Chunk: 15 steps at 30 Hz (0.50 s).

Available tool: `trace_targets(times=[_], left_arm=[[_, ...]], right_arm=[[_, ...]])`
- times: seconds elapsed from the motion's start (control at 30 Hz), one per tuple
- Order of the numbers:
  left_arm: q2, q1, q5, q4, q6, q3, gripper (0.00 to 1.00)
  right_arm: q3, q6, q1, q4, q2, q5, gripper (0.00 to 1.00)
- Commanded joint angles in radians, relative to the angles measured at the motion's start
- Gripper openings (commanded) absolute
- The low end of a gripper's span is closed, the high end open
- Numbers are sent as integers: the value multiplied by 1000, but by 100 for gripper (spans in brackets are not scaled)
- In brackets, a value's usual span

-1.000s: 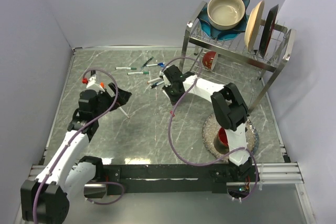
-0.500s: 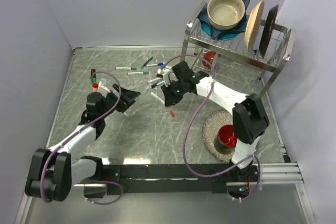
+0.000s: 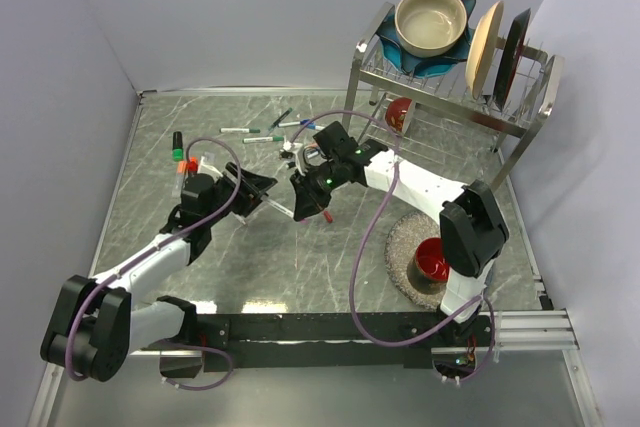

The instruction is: Open the pen caps

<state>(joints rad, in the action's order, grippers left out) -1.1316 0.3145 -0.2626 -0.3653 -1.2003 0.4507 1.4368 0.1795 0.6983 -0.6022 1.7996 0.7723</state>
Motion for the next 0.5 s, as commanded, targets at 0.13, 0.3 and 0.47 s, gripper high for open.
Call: trace_targets(times=[0.13,0.3,0.47], left_arm=[[-42,44,48,-7,-36,54,61],[-43,61,56,-9,-39,62,55],[-57,63,34,-37,-45,59,40]], right_arm=[[62,-69,9,41,35,21,1],[88,-101,12,51,67,-8,1],[97,-123,13,64,81,-33,3]])
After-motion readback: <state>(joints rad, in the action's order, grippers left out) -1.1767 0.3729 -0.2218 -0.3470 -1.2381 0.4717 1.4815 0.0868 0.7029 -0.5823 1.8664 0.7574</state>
